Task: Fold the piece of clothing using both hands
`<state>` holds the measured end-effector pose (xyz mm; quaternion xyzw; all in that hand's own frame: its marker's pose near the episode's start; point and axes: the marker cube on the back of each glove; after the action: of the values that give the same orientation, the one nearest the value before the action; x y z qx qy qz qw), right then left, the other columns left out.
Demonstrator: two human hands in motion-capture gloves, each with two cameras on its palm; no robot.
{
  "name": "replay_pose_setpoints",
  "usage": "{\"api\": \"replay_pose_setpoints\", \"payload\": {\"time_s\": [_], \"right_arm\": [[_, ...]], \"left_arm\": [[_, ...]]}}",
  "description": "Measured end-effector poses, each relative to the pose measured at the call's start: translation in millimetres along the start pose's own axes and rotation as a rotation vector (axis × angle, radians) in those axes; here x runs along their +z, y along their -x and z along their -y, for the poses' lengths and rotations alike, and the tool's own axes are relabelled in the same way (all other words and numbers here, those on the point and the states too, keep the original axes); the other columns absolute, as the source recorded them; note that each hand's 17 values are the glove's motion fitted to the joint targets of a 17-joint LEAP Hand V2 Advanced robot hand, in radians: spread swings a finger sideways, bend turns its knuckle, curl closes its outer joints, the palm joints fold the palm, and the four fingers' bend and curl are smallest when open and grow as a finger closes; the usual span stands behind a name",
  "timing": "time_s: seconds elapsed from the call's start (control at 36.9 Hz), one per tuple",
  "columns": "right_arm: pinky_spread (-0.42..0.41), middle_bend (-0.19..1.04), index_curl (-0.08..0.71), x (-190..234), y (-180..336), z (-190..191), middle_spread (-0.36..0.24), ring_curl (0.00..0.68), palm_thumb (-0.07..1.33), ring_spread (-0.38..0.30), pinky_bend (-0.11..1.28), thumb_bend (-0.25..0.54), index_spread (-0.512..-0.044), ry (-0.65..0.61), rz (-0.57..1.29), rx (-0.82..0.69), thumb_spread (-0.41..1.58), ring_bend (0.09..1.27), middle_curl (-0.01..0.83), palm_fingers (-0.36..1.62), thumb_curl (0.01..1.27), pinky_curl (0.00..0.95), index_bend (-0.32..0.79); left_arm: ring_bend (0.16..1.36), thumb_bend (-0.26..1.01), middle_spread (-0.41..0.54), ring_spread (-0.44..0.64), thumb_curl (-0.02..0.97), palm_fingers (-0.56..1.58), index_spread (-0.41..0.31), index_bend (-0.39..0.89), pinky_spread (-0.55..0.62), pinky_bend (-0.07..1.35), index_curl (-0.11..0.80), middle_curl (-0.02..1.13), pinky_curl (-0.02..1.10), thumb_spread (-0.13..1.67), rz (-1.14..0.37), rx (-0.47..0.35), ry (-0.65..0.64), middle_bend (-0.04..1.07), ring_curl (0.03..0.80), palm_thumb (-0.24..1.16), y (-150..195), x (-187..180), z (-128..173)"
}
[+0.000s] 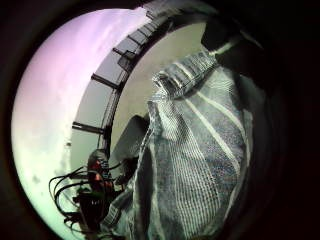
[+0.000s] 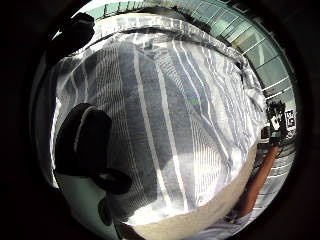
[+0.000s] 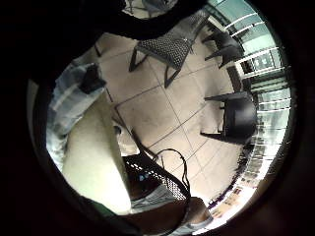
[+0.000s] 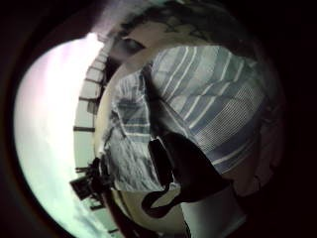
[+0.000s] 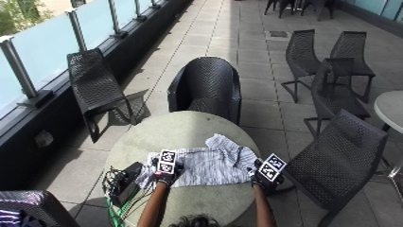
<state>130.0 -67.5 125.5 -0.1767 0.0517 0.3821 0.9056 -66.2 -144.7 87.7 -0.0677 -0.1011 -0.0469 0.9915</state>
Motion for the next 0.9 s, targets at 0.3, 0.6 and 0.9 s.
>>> {"api": "replay_pose_setpoints", "payload": {"time_s": [0.3,0.6,0.9], "right_arm": [[-0.096,0.52,0.064,0,-8,19,-0.122,0.423,0.68,-0.156,0.75,0.056,-0.222,-0.162,0.049,0.047,1.13,0.91,0.462,0.89,0.27,0.384,-0.11],[-0.262,0.58,0.143,-83,138,-34,-0.191,0.501,1.0,-0.213,0.79,0.157,-0.267,-0.381,0.733,-0.456,1.02,0.93,0.515,1.2,0.37,0.446,0.1],[-0.315,0.53,0.192,-13,301,-162,-0.194,0.485,1.01,-0.234,0.72,0.046,-0.277,-0.022,0.542,-0.78,0.75,0.87,0.51,1.21,0.46,0.425,0.12]], "left_arm": [[0.51,-0.05,-0.059,0.11,0.144,0.29,-0.113,0.15,0.34,0.39,0.37,0.4,0.38,1.45,-0.159,0.003,0.222,0.15,0.349,0.15,-30,14,-21],[0.54,0.0,-0.022,0.18,0.126,0.35,-0.097,0.14,0.43,0.41,0.352,0.37,0.36,1.52,-0.244,-0.076,0.094,0.17,0.33,0.06,8,-45,-7],[0.55,0.15,-0.025,0.18,0.229,0.37,-0.097,0.15,0.46,0.4,0.347,0.36,0.34,1.57,-0.112,-0.226,0.0,0.19,0.325,0.37,87,-102,-13]]}}
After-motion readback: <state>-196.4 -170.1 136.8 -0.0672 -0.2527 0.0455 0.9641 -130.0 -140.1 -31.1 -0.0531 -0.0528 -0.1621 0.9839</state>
